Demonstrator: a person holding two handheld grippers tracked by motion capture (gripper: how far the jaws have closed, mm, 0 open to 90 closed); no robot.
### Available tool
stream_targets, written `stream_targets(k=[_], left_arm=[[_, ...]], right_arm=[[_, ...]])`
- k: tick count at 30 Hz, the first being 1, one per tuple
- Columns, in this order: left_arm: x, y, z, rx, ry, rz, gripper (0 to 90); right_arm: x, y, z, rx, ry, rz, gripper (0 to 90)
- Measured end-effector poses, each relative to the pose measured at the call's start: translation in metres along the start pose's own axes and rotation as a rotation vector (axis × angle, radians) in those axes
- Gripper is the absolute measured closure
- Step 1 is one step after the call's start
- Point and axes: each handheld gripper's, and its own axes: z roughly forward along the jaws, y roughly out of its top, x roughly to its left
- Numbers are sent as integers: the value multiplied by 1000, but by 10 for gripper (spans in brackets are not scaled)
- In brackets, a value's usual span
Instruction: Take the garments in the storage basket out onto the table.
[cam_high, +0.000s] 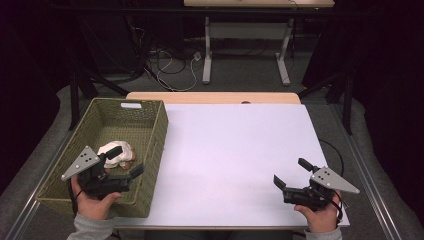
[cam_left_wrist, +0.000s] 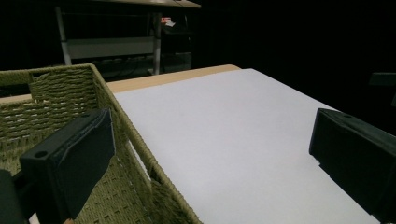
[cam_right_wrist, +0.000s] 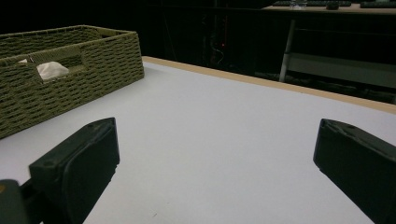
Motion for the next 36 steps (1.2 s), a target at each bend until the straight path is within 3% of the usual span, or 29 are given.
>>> stream_targets(k=[6,11,16,20,22,25,29,33,36], left_arm=[[7,0,1,-8,24,-25,7],[9,4,-3,1,38,-25,7],[12,10,-8,-20,86,-47,9],[22,16,-13,-20,98,-95,9],[28,20,-15,-2,93,-122,9],[38,28,-15,27,117,-131,9],[45,36,-12,89,173,-118,9],[48,43,-6,165,292,-87,8],[50,48,-2,182,308,-71,8]], right_arm=[[-5,-4,-2,7,-15,5,0],[-9,0,-3,-2,-8,52,0],[-9,2,-5,22,-39,21,0],[-9,0,-11,35,-45,14,0],[-11,-2,-12,35,-49,14,0],[-12,-5,-9,29,-46,25,0],[-10,-7,-3,45,-27,13,0],[-5,-8,-3,58,-9,-19,1],[-3,-9,-4,55,-8,-34,1]])
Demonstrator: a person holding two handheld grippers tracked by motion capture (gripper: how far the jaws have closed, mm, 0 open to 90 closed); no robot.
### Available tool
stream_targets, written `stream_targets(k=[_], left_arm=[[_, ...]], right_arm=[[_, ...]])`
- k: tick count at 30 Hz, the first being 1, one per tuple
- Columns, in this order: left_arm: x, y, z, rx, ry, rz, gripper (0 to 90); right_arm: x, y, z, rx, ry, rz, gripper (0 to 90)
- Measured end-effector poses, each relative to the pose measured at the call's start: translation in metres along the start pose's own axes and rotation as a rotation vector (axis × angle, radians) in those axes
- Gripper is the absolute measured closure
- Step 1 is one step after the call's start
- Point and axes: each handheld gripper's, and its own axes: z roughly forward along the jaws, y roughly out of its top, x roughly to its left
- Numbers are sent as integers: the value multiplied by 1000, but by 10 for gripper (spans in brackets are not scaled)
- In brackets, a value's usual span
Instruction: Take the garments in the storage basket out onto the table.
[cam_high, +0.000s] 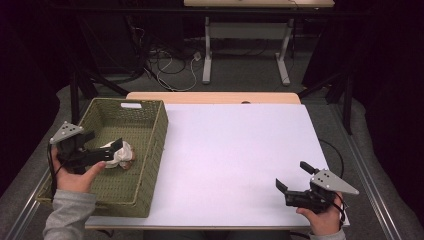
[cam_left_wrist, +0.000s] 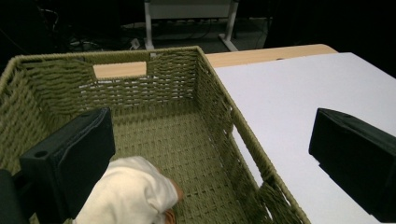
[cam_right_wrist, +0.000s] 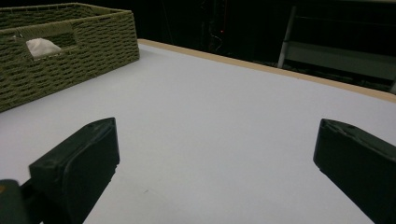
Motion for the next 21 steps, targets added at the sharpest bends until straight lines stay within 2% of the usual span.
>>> stream_targets(k=[4,6,9,11,13,18,21], left_arm=[[0,5,11,60,23,16,9],[2,7,18,114,35,20,12],[6,10,29,195,55,15,37],[10,11,36,245,73,2,37],[14,12,42,275,98,-11,36],[24,17,52,345,105,-82,17],[33,16,61,407,111,-114,6]], right_arm=[[0,1,-3,-12,-2,4,0],[-1,0,-3,-8,-1,23,1],[-2,-2,-2,-2,-5,27,0],[-3,-2,-2,4,-4,28,0],[-2,-2,-2,6,-1,33,0],[-2,-4,0,14,2,31,0],[-3,-4,0,15,4,29,0]])
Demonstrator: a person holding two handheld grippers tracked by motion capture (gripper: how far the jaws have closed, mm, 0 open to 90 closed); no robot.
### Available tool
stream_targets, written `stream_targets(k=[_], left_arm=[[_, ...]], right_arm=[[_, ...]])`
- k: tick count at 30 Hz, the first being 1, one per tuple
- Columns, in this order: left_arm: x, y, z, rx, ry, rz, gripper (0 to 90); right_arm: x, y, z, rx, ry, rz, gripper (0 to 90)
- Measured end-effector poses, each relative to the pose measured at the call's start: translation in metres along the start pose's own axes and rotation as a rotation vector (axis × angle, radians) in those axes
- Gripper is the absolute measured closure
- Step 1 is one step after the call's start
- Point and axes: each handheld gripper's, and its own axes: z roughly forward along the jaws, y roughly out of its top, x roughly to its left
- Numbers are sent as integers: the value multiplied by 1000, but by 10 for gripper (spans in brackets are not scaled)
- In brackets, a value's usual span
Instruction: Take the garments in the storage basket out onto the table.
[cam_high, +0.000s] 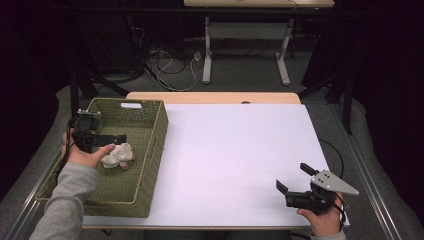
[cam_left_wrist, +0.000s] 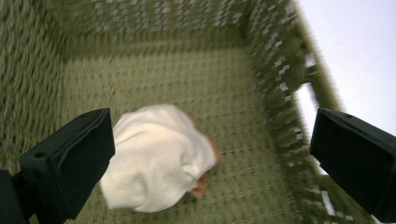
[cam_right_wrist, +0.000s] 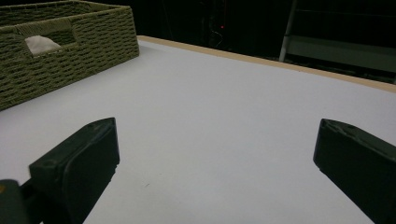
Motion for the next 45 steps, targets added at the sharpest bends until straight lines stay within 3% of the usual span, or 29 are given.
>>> stream_targets(k=[3,9,19,26,28,35,40,45], left_arm=[[9,2,10,38,24,-24,6],[19,7,25,94,39,-18,6],[34,7,51,186,-1,-2,7],[44,6,54,210,-20,47,7],[45,5,57,217,-43,52,7],[42,2,69,249,-72,112,7],[37,-2,79,272,-35,170,7],[36,-7,90,309,22,192,7]], right_arm=[[0,0,0,-2,1,3,0],[-2,-1,1,9,4,3,0],[-1,-2,2,16,13,-2,0],[-1,-4,4,25,13,-4,1],[0,-4,5,28,17,3,0],[1,-5,7,31,22,-4,0],[0,-6,7,36,22,-2,0],[1,-6,8,45,25,-6,1]])
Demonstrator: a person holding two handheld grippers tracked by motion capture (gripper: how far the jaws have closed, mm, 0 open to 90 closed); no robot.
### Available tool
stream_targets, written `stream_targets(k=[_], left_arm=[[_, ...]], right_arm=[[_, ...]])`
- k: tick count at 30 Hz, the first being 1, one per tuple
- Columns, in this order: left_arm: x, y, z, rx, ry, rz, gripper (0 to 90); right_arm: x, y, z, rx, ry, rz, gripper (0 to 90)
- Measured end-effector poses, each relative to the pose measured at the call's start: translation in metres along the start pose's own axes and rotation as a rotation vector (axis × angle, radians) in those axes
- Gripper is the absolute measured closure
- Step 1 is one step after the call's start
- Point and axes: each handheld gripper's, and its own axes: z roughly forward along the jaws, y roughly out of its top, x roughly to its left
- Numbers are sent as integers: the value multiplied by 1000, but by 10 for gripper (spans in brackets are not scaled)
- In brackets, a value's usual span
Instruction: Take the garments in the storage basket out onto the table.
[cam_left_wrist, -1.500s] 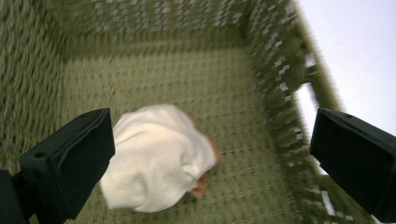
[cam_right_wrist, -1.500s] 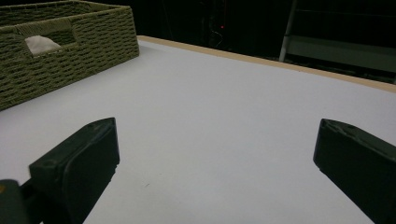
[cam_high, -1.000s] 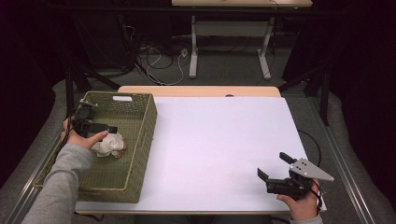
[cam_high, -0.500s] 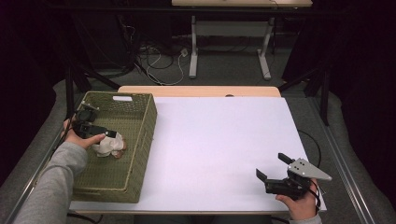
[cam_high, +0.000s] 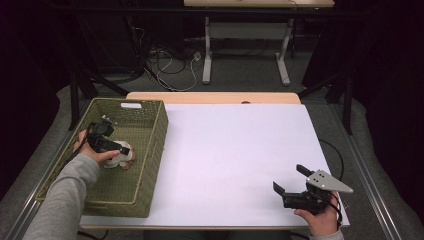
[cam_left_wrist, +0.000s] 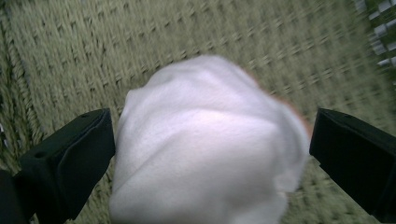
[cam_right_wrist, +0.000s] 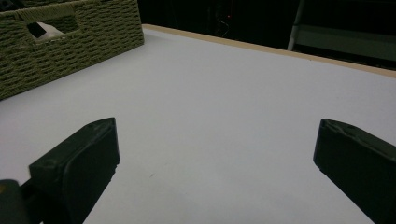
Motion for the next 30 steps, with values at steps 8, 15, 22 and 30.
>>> stream_targets(k=[8,15,22,30], left_arm=[[0,-2,15,45,37,7,7],[0,-5,28,68,26,-1,2],[4,-8,33,80,-3,-15,16],[12,-13,29,67,-74,-61,224]], right_arm=[[2,-1,2,6,8,2,0],[3,-2,3,14,16,-1,1],[3,-3,4,23,17,-1,0],[2,-3,4,30,16,-6,1]])
